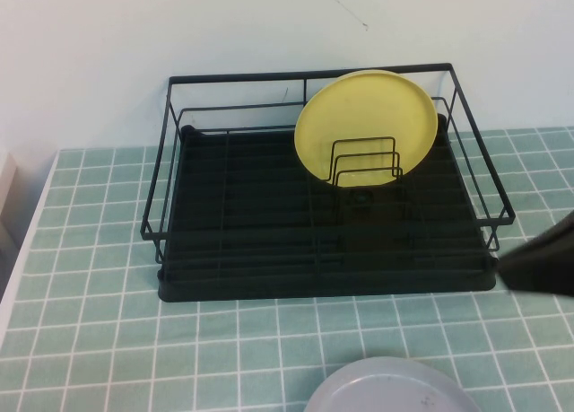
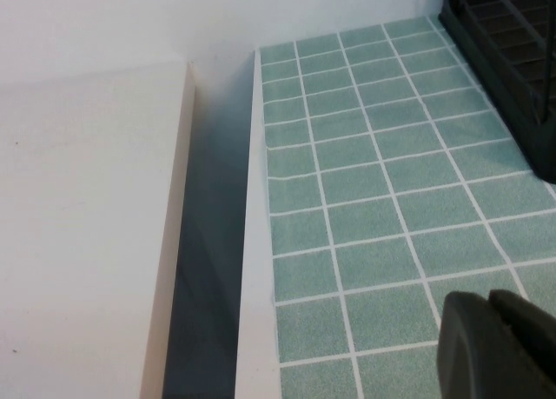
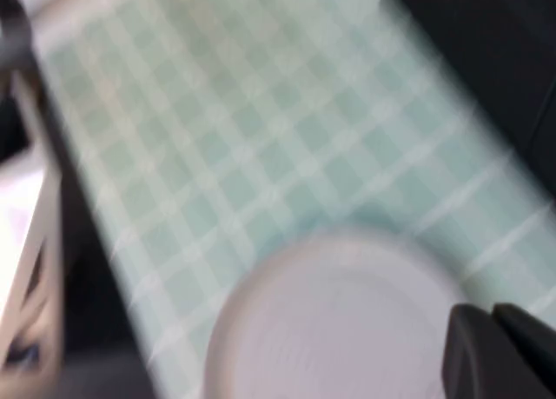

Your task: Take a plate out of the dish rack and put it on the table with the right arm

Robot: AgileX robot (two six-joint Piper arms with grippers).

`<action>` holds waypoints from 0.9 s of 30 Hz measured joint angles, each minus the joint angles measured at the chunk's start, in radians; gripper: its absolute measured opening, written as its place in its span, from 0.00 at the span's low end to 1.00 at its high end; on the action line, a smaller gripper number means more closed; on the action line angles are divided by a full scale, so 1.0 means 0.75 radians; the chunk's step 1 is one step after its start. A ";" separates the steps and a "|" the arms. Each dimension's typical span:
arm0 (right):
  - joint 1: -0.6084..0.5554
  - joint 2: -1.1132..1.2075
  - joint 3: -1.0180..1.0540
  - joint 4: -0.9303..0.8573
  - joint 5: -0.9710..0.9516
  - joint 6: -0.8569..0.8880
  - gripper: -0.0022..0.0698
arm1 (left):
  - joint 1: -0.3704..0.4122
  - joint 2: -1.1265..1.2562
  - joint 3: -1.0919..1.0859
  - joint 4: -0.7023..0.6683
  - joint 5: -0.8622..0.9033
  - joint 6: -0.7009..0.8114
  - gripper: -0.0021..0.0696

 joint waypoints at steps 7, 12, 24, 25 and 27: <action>0.000 -0.414 0.170 0.067 -0.299 -0.071 0.04 | 0.000 0.000 0.000 0.000 0.000 0.000 0.02; 0.000 -0.633 0.264 0.053 -0.309 -0.079 0.03 | 0.000 0.000 0.000 0.000 0.000 0.000 0.02; 0.000 -0.970 0.425 0.014 -0.329 0.000 0.03 | 0.000 0.000 0.000 0.000 0.000 0.000 0.02; 0.000 -0.973 0.427 0.010 -0.305 0.002 0.03 | 0.000 0.000 0.000 0.000 0.000 0.000 0.02; 0.000 -0.973 0.427 -0.009 -0.221 0.009 0.03 | 0.000 0.000 0.000 0.000 0.000 0.000 0.02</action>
